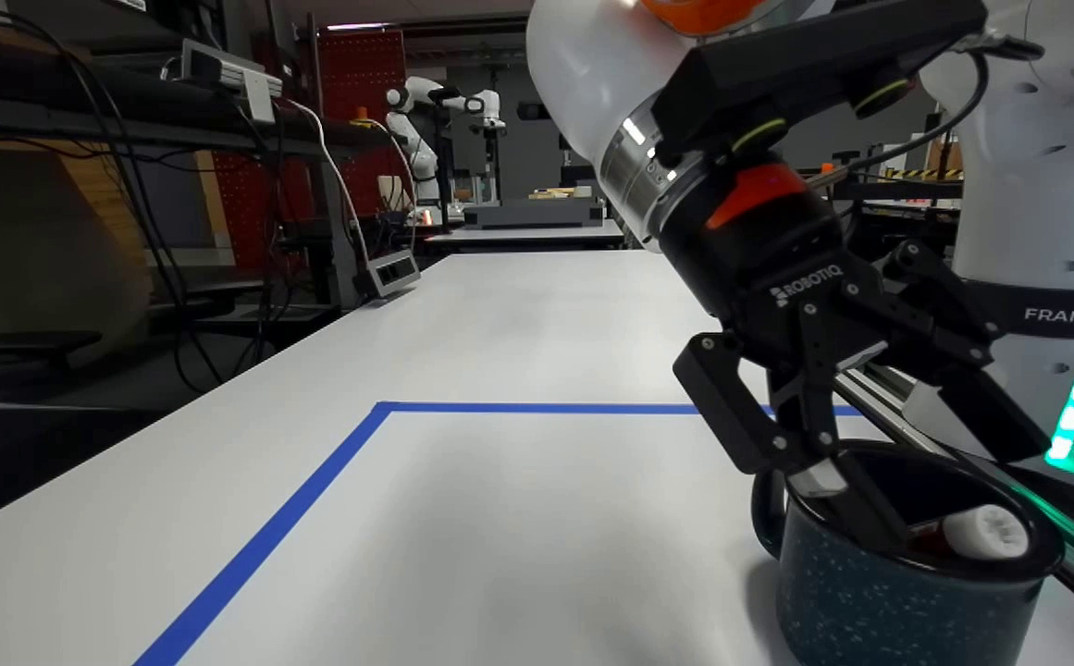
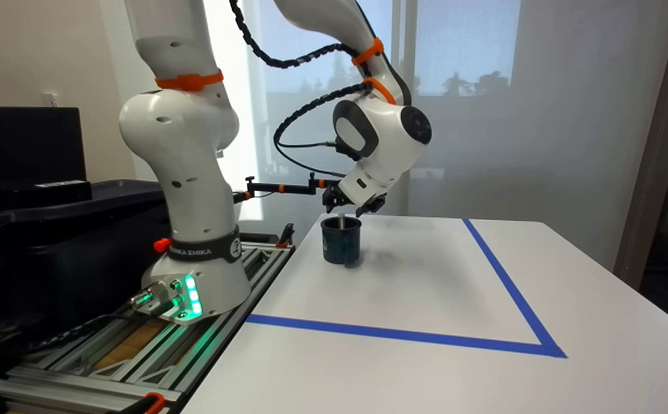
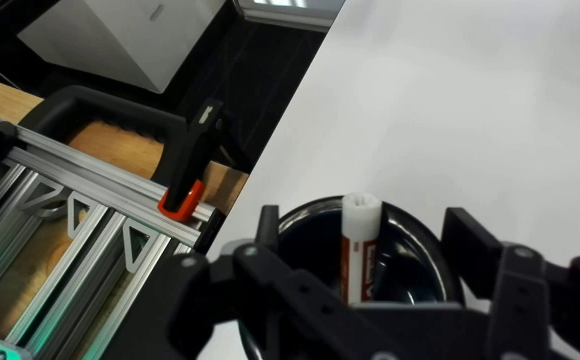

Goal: Take the marker out of the mug.

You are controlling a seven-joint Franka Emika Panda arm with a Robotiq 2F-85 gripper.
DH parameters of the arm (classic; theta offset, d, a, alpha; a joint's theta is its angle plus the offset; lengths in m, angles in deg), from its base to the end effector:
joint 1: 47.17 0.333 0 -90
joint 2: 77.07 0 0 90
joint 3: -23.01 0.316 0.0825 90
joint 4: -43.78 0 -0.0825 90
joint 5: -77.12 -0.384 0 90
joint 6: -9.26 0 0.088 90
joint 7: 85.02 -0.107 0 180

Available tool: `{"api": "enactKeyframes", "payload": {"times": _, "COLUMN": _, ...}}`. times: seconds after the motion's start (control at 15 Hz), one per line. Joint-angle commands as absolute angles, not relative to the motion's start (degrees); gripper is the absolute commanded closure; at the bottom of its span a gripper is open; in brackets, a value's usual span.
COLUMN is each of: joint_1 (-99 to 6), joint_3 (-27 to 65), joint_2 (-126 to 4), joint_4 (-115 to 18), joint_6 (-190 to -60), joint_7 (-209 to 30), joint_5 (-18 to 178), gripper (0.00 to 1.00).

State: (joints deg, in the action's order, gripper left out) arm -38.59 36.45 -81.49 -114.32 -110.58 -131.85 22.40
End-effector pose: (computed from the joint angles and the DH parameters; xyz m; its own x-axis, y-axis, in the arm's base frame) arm 0.2955 0.1602 0.2167 0.1776 -0.6958 -0.6959 -0.8626 -0.4504 0.2303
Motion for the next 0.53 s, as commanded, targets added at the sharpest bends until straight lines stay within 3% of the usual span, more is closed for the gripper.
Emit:
{"api": "enactKeyframes", "payload": {"times": 0.0, "joint_1": -37.7, "joint_3": 36.1, "joint_2": -81.4, "joint_4": -114.3, "joint_6": -109.8, "joint_7": -132.4, "joint_5": 23.6, "gripper": 0.29}}
{"api": "enactKeyframes", "payload": {"times": 0.47, "joint_1": -37.0, "joint_3": 36.3, "joint_2": -81.5, "joint_4": -114.2, "joint_6": -109.7, "joint_7": -132.3, "joint_5": 23.6, "gripper": 0.22}}
